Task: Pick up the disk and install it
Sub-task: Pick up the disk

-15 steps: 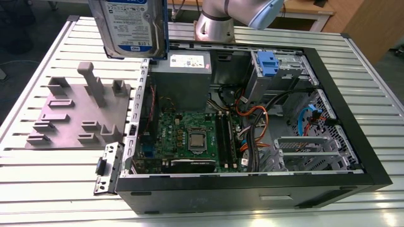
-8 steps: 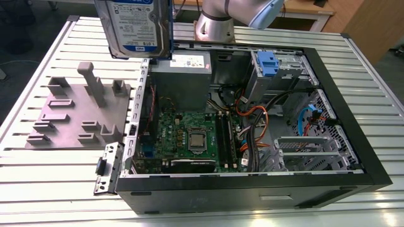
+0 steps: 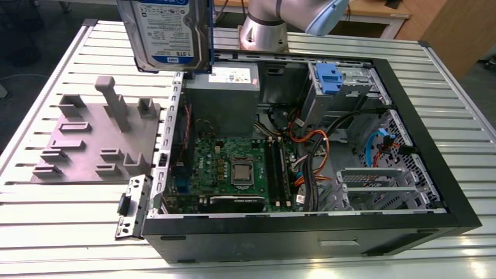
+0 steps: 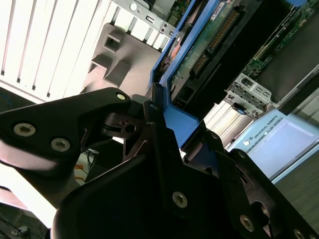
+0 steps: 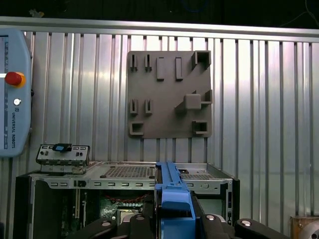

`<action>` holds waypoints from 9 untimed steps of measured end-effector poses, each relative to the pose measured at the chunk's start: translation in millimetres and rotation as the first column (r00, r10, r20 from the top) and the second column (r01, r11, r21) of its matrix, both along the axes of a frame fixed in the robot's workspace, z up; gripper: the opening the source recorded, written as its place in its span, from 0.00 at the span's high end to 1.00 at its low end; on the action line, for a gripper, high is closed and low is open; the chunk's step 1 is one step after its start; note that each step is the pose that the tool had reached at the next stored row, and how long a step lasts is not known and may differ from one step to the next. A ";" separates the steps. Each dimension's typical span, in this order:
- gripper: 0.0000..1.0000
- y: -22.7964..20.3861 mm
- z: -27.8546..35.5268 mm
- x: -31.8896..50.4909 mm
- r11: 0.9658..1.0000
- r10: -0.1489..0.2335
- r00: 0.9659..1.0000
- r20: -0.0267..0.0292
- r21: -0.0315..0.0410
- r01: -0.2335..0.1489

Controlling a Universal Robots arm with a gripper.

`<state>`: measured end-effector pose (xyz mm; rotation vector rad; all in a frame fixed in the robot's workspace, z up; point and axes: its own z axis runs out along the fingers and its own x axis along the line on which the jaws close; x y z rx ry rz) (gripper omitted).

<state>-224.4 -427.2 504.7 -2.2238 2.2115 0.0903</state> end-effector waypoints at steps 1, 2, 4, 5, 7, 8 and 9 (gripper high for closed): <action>0.63 0.0 0.0 0.0 1.000 0.000 1.000 0.000 0.000 0.000; 0.63 0.0 0.0 0.0 1.000 0.000 1.000 0.000 0.000 0.000; 0.63 -0.7 0.0 0.2 1.000 0.000 1.000 0.000 0.000 0.000; 0.63 -1.6 0.0 0.1 1.000 0.000 1.000 0.000 0.000 0.000; 0.63 -3.7 0.0 0.1 1.000 0.000 1.000 0.000 -0.001 0.000; 0.63 -5.0 0.0 0.2 1.000 0.000 1.000 0.000 -0.003 0.000; 0.63 -6.5 -0.1 0.2 1.000 0.000 1.000 0.000 -0.004 0.000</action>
